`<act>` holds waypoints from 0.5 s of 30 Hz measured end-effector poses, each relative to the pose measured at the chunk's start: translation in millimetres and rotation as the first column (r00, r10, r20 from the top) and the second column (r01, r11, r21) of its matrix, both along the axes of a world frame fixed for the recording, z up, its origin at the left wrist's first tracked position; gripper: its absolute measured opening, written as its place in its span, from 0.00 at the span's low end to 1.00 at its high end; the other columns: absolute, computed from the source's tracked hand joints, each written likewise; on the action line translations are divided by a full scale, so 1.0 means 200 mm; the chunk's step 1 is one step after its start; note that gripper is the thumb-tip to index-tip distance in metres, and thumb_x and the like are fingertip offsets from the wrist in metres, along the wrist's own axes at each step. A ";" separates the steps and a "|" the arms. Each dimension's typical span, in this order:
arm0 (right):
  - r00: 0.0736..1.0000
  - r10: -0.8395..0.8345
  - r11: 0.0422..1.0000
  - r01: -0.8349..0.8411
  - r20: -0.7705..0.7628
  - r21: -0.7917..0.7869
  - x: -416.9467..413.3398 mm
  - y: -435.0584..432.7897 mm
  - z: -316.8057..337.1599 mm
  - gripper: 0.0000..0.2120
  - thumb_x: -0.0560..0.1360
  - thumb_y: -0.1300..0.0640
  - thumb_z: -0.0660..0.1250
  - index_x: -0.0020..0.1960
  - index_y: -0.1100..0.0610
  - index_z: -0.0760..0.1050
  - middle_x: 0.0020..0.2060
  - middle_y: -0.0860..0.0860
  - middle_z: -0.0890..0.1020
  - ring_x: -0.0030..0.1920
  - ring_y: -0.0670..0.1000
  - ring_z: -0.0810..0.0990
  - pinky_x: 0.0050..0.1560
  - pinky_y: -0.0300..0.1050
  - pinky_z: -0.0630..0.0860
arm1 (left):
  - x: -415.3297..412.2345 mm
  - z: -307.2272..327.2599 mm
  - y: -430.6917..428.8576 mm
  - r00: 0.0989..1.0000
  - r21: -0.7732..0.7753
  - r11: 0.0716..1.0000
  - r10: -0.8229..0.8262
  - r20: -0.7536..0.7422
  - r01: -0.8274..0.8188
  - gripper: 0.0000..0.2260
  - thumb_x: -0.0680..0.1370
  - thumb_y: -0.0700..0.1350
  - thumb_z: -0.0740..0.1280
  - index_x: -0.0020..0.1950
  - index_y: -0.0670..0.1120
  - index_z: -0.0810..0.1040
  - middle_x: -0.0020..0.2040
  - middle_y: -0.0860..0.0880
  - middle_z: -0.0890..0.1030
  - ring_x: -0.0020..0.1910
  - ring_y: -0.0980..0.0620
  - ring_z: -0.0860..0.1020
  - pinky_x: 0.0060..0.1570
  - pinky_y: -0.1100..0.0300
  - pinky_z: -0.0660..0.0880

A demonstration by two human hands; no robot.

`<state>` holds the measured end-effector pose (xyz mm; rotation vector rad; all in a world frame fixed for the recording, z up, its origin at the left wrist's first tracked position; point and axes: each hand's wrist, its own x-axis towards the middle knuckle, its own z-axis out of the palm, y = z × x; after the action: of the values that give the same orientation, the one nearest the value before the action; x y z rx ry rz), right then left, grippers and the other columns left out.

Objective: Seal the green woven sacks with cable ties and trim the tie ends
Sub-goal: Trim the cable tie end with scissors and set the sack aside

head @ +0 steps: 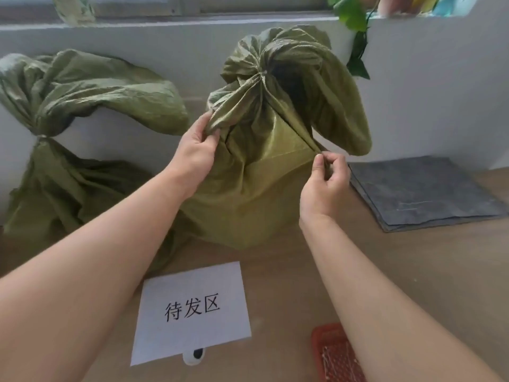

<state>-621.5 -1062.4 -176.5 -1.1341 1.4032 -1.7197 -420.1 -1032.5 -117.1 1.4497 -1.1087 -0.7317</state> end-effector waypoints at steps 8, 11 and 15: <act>0.995 0.070 0.987 -0.079 0.068 0.139 0.01 -0.02 -0.30 0.16 0.83 0.58 0.65 0.69 0.45 0.79 0.71 0.46 0.75 0.72 0.44 0.73 0.75 0.43 0.70 | -0.02 -0.33 -0.02 0.996 0.215 0.975 -0.062 0.057 0.048 0.26 0.87 0.56 0.55 0.83 0.64 0.49 0.84 0.58 0.56 0.82 0.57 0.56 0.74 0.60 0.52; 0.998 0.063 0.995 -0.063 0.003 0.083 0.02 0.07 -0.24 0.18 0.84 0.57 0.65 0.73 0.47 0.76 0.77 0.48 0.69 0.77 0.42 0.65 0.76 0.39 0.62 | -0.03 -0.36 0.09 0.996 0.203 0.977 -0.073 0.054 0.060 0.25 0.87 0.55 0.55 0.84 0.62 0.51 0.84 0.59 0.55 0.82 0.59 0.54 0.78 0.59 0.50; 0.989 0.142 0.990 -0.142 -0.033 0.027 0.05 0.25 -0.09 0.18 0.84 0.52 0.64 0.73 0.44 0.76 0.78 0.45 0.69 0.77 0.38 0.64 0.77 0.39 0.59 | -0.07 -0.30 0.27 0.998 0.183 0.982 -0.058 0.018 0.053 0.24 0.87 0.55 0.54 0.83 0.62 0.53 0.84 0.59 0.54 0.82 0.59 0.51 0.80 0.56 0.47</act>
<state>-612.1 -1012.8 -194.0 -1.2255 1.3269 -1.5863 -433.2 -979.0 -177.3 1.5900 -1.1271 -0.8770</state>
